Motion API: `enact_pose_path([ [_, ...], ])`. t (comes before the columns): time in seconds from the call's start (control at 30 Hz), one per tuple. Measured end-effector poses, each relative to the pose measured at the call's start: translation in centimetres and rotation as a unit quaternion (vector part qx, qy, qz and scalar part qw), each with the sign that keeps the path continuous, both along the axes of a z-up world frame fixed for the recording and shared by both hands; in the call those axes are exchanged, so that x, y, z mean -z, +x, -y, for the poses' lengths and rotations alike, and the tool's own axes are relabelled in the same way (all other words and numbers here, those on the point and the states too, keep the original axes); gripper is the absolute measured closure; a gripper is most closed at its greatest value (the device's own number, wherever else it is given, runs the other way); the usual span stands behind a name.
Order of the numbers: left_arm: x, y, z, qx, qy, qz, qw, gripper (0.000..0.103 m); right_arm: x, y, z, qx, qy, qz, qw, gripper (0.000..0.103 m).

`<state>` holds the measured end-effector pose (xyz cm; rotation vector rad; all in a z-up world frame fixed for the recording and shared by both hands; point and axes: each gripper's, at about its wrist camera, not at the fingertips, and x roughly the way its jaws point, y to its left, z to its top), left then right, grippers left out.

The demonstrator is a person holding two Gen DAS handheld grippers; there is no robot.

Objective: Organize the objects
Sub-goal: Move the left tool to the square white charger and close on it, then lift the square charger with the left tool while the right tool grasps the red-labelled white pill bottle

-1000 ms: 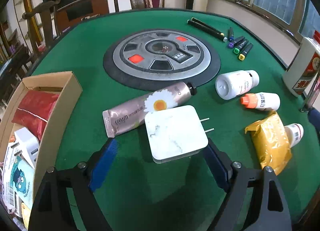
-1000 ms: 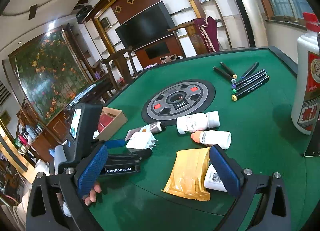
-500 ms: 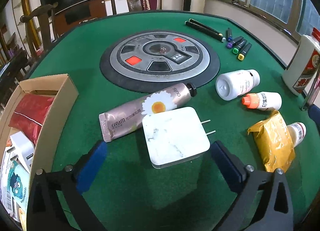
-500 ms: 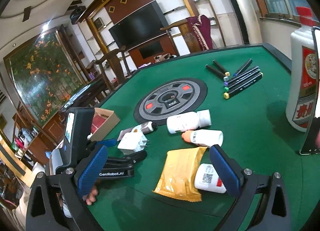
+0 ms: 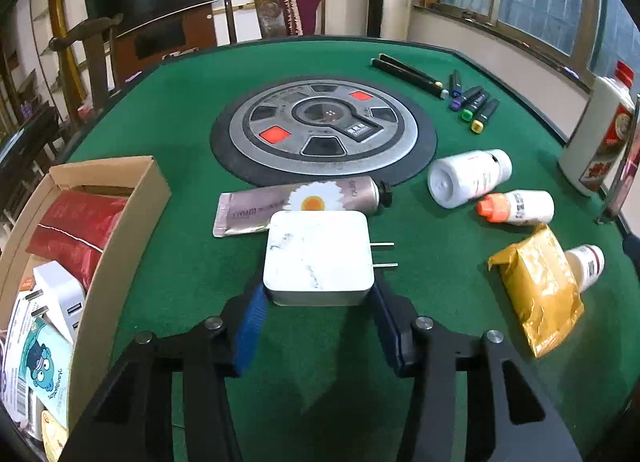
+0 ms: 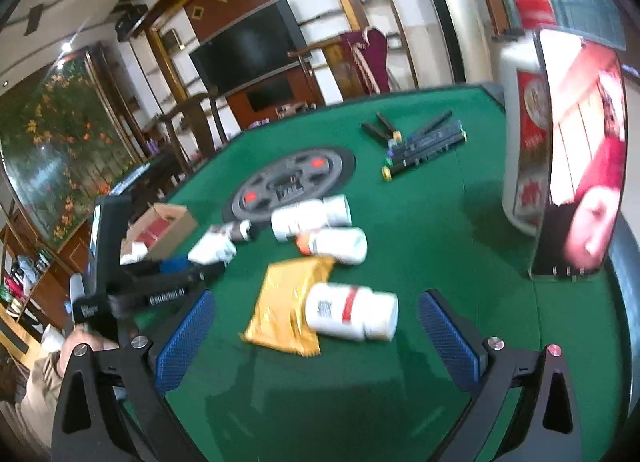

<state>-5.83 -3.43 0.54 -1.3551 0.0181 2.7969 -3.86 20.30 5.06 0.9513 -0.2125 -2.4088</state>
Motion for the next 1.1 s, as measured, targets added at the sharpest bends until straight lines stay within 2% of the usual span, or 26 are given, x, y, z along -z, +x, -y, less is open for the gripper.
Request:
enact_pose_path([
  [0.13,-0.1,0.6,0.3,0.021,0.008,0.007,0.9997,0.054,0.2,0.6,0.3,-0.009,0.023,0.002,1.000,0.008],
  [0.27,-0.4,1.9,1.2,0.056,0.037,0.035,0.9971,0.054,0.0,0.6,1.2,-0.026,0.043,0.000,0.999,0.014],
  [0.4,-0.3,3.9,1.3,0.079,0.024,0.038,0.9958,0.054,0.4,-0.5,1.3,0.001,0.057,0.016,0.998,0.021],
  [0.57,-0.2,4.2,1.6,0.078,0.032,0.032,0.9959,0.054,1.9,-2.1,1.2,0.032,0.061,0.056,0.996,0.028],
  [0.87,-0.2,4.4,1.5,0.079,0.028,0.030,0.9960,0.054,2.8,-3.3,2.4,0.033,0.078,0.082,0.993,0.028],
  [0.93,-0.2,4.5,1.5,0.079,0.027,0.030,0.9960,0.054,3.0,-3.5,2.6,0.033,0.088,0.086,0.992,0.034],
  [1.1,-0.2,4.5,1.7,0.078,0.033,0.029,0.9960,0.054,3.0,-3.4,2.6,0.029,0.091,0.085,0.992,0.040],
])
